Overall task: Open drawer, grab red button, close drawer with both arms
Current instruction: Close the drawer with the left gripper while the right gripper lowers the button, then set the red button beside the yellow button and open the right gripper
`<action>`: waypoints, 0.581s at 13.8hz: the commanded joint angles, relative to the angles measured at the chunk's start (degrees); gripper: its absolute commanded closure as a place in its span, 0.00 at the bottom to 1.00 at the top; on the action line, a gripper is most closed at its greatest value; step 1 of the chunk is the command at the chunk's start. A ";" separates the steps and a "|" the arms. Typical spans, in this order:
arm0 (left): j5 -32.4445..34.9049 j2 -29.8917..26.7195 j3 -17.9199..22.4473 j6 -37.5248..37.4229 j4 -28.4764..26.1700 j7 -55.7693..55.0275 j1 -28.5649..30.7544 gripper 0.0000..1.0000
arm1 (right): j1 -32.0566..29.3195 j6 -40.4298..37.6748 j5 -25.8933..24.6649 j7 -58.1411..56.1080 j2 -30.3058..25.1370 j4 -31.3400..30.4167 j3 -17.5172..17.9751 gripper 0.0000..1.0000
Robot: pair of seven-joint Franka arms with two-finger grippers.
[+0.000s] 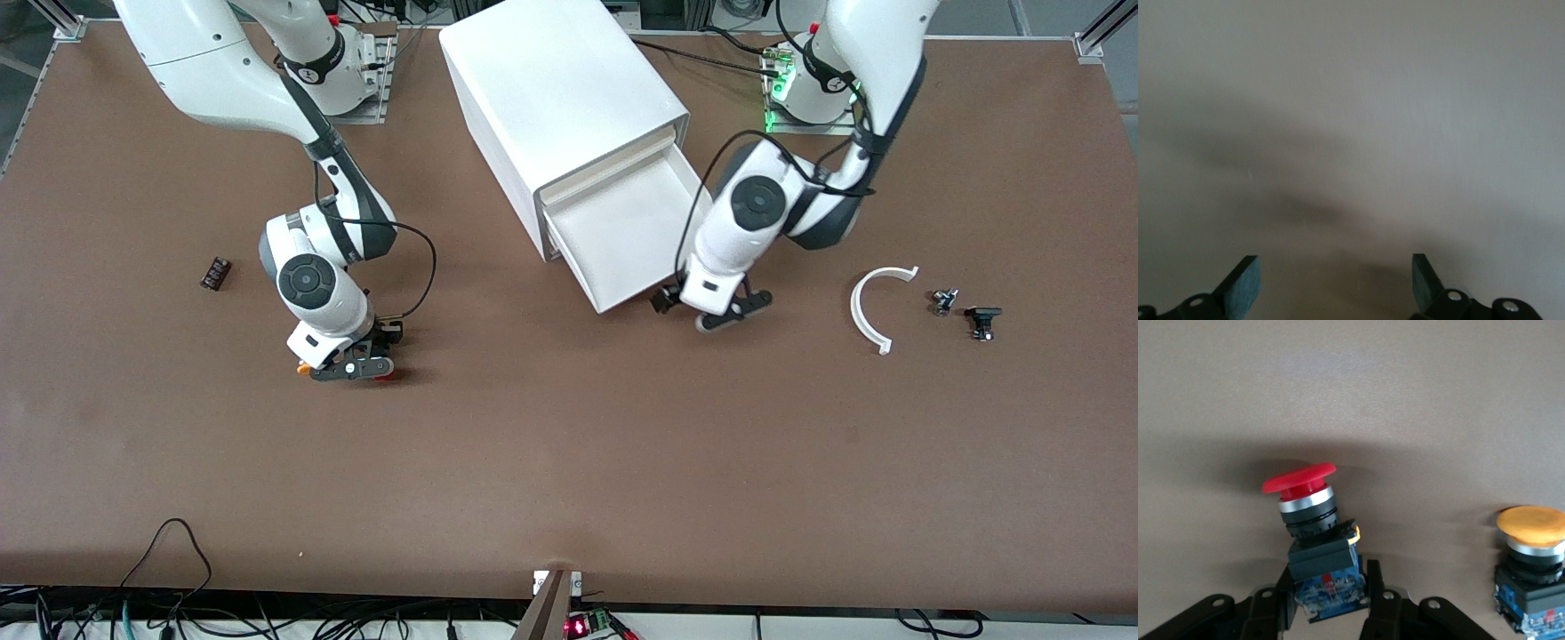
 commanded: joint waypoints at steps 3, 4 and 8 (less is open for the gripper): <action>-0.67 -7.04 -9.18 -5.13 -6.31 -8.50 0.22 0.00 | -0.62 -6.97 0.88 4.82 -5.80 2.17 0.81 0.00; -0.67 -7.48 -11.47 -5.49 -6.57 -8.59 0.30 0.00 | -0.62 -10.49 0.97 4.90 -6.68 4.36 0.81 0.00; -1.37 -8.10 -16.49 -5.85 -7.36 -9.03 0.39 0.00 | -0.70 -22.71 6.30 4.82 -8.80 14.99 0.55 0.00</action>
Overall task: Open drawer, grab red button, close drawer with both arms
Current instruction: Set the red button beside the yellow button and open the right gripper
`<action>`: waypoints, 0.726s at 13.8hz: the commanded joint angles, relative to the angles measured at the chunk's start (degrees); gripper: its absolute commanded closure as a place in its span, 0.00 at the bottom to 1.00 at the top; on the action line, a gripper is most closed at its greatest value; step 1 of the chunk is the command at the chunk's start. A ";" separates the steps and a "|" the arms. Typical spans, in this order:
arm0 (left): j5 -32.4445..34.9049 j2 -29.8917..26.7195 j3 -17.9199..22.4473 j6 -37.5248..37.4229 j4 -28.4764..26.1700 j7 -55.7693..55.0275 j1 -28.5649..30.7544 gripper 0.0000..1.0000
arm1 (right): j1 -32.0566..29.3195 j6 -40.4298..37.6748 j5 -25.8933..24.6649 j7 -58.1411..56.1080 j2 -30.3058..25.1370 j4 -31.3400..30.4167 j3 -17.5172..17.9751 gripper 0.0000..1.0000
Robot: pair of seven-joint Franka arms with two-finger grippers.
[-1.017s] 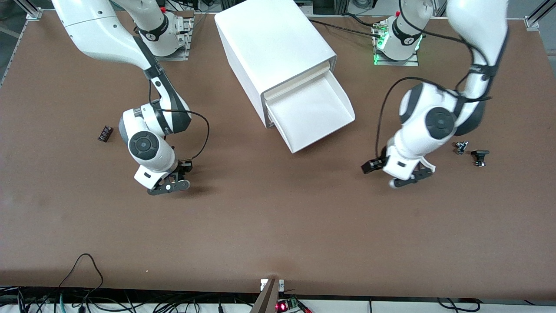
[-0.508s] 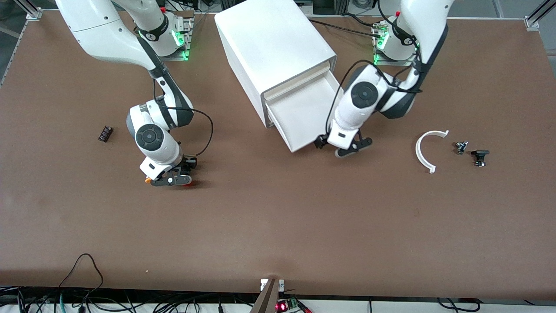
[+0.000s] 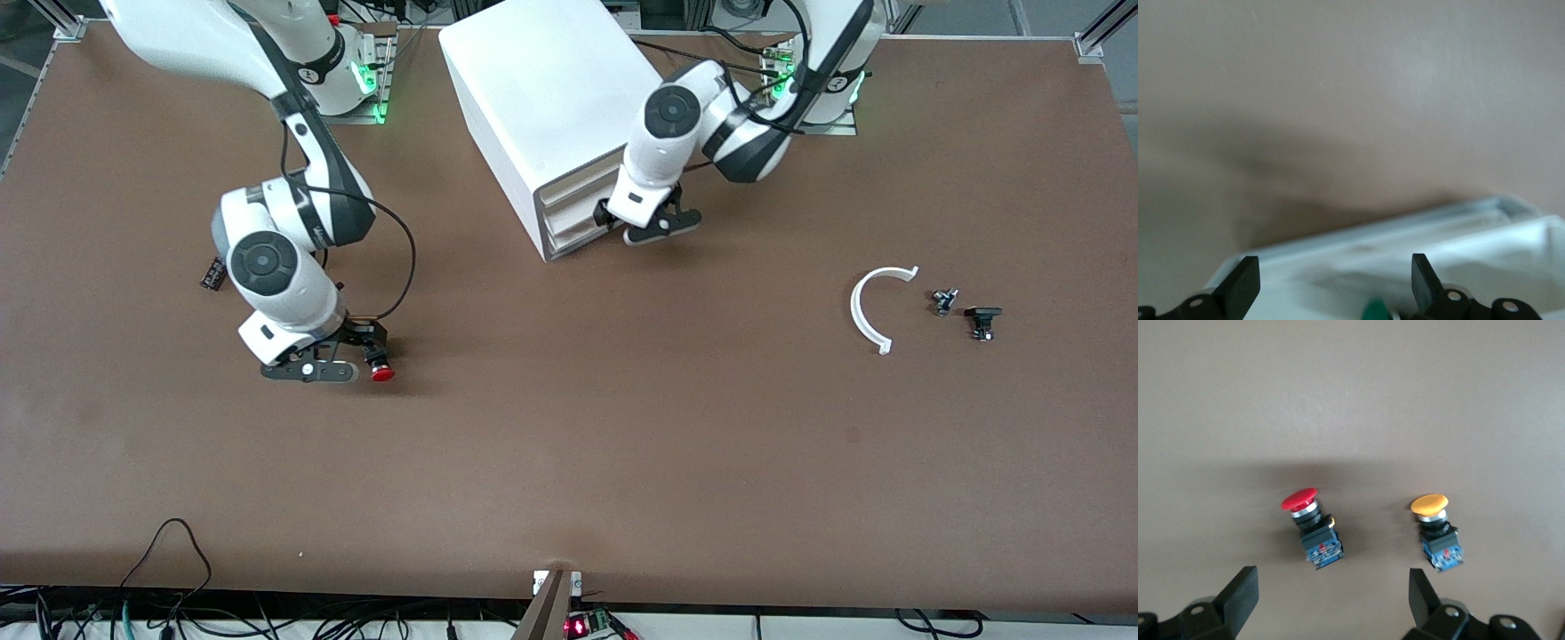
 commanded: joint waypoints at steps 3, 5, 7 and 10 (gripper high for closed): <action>-1.28 -1.76 -0.85 0.05 -0.51 1.19 4.96 0.00 | -3.65 -7.16 5.70 0.30 -2.33 8.17 -0.04 0.00; -0.41 -2.45 0.98 -0.20 2.03 2.15 9.44 0.00 | -6.56 -7.86 5.35 0.21 -5.31 8.09 -0.04 0.00; -0.49 -4.64 4.93 -1.60 4.06 14.30 12.88 0.00 | -8.49 -12.32 5.61 0.04 -9.08 8.17 -0.13 0.00; -1.28 -10.26 12.22 -9.57 6.25 34.02 16.40 0.00 | -9.12 -19.70 5.00 -0.66 -14.45 8.96 -0.30 0.00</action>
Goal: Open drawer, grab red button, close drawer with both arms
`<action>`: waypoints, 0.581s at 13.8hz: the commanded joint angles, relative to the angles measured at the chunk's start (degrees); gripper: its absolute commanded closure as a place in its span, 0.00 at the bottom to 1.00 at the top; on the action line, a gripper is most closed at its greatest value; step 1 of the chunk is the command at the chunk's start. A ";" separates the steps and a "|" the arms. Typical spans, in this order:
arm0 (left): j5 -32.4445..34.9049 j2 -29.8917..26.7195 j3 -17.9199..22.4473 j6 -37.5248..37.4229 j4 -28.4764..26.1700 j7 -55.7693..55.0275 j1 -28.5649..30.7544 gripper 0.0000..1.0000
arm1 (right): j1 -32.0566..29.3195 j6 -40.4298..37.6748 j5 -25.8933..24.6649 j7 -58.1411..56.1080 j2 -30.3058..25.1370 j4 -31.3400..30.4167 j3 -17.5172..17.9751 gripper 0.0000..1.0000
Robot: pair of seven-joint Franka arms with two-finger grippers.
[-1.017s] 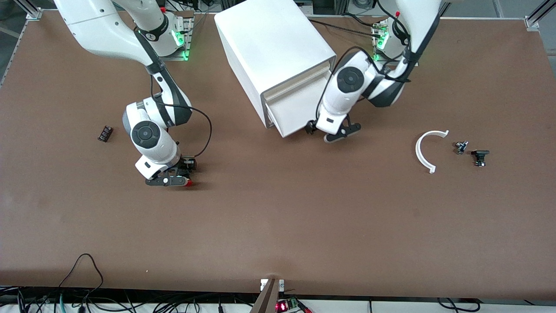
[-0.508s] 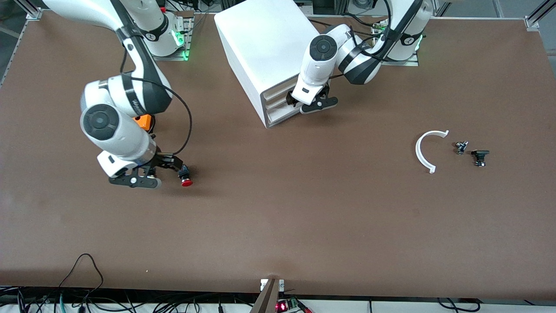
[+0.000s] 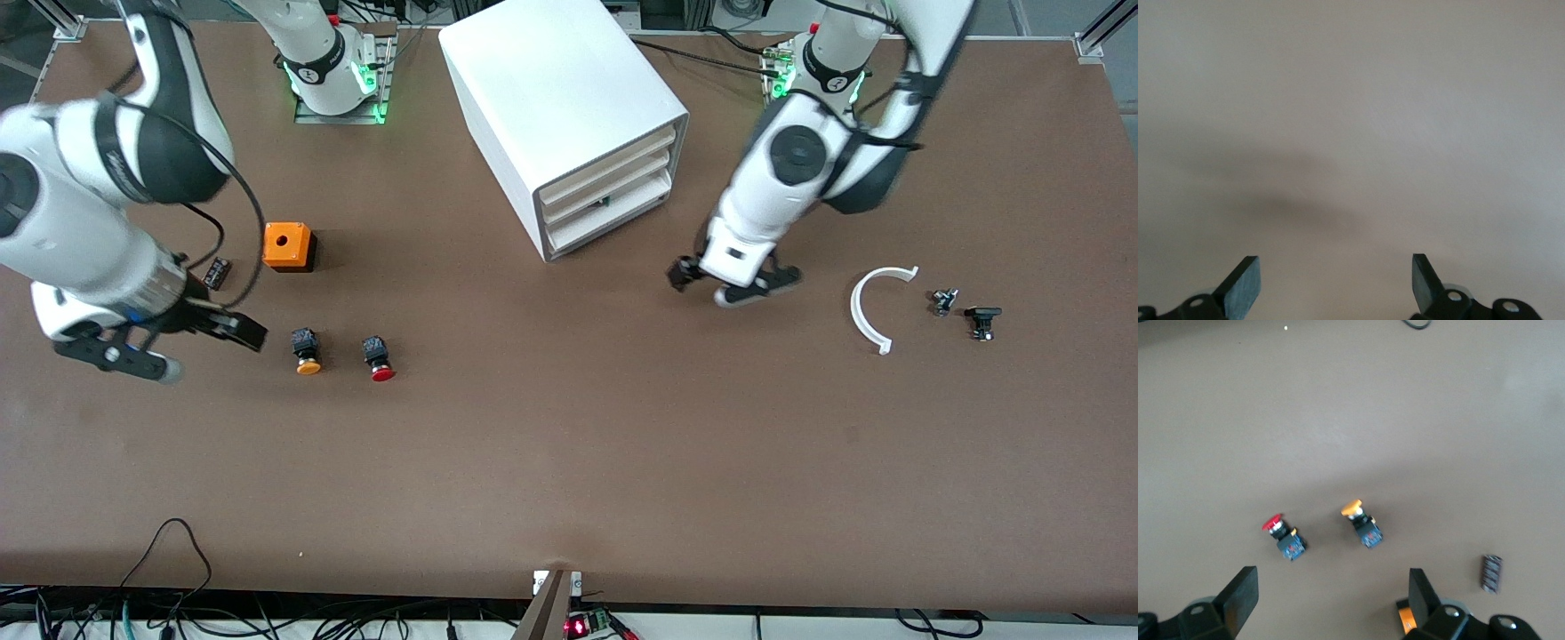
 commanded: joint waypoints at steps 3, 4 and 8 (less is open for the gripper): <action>-1.32 -10.50 10.22 -18.39 7.29 12.40 1.99 0.00 | -0.66 -11.70 0.59 -11.89 -5.01 4.70 -3.02 0.00; -1.32 -11.83 11.72 -24.27 10.19 13.71 1.99 0.00 | -0.66 -13.20 0.85 -15.86 -5.01 4.80 -5.30 0.00; -0.61 -12.90 14.46 -38.55 20.31 27.13 4.26 0.00 | -0.66 -16.01 1.38 -21.70 -7.37 2.61 -8.66 0.00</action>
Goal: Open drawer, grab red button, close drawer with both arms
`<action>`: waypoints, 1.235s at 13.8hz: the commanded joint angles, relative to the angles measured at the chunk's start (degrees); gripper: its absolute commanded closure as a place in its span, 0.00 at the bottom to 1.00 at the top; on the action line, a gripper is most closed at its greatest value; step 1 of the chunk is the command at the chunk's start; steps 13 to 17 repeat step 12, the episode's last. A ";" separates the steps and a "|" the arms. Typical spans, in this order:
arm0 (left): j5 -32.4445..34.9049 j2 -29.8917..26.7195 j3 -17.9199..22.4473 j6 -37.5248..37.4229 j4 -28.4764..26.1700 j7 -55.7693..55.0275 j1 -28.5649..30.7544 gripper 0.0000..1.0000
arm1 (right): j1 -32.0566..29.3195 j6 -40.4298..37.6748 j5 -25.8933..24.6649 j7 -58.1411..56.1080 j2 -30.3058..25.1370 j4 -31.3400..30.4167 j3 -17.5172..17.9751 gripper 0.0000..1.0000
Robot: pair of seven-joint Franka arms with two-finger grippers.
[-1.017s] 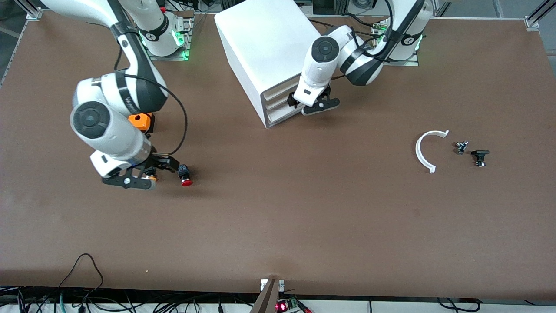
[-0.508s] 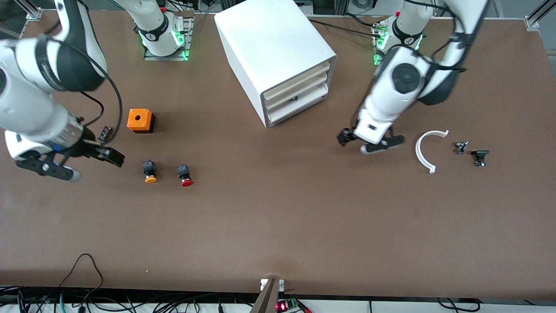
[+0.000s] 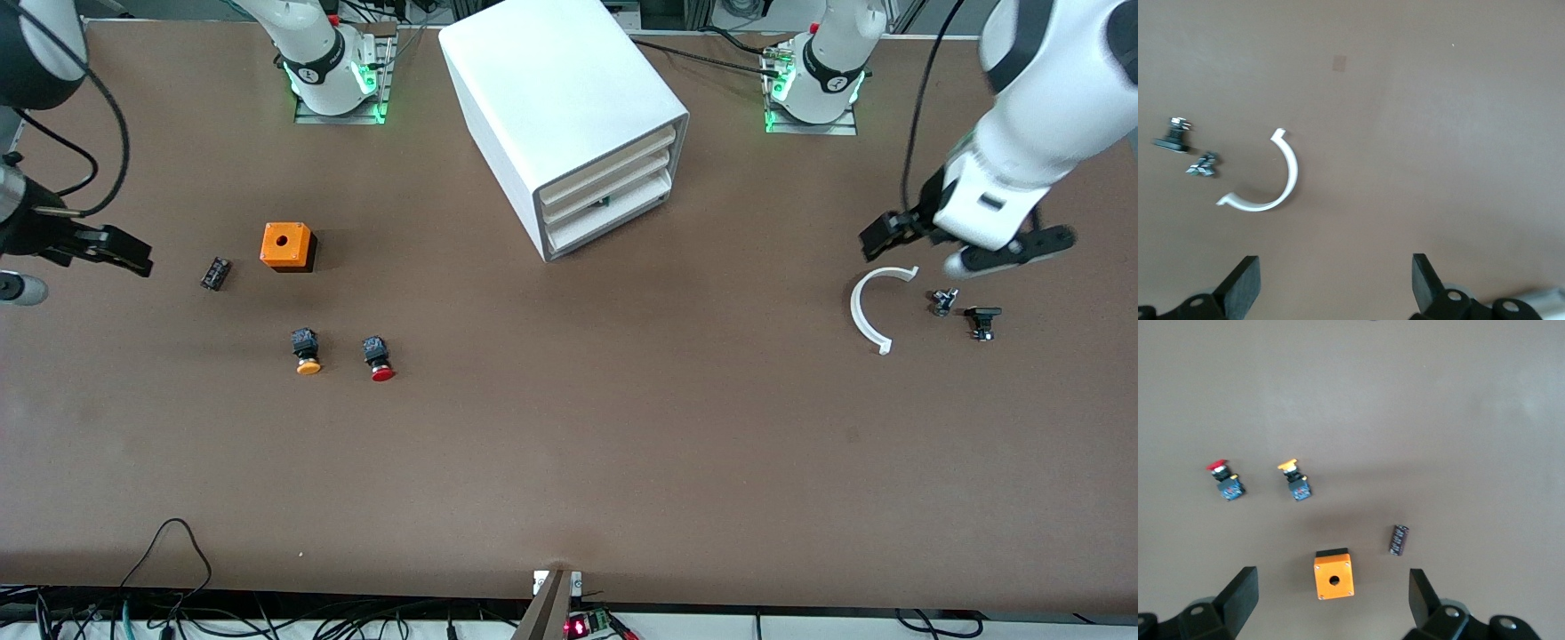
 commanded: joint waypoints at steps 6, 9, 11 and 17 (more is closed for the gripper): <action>-0.43 1.84 0.24 -8.41 7.71 8.73 2.26 0.00 | 0.26 3.47 1.67 -4.20 -12.92 -16.35 -2.34 0.00; -0.43 1.84 0.24 -8.58 7.71 8.82 2.26 0.00 | 0.17 3.38 2.02 -4.11 -12.92 -16.44 -2.42 0.00; -0.43 1.84 0.24 -8.85 7.71 8.82 2.26 0.00 | 0.17 4.51 4.56 -4.11 -12.49 -16.26 -2.68 0.00; -0.43 1.84 0.24 -8.85 7.71 8.82 2.26 0.00 | 0.26 4.95 4.66 -4.20 -12.48 -16.26 -2.60 0.00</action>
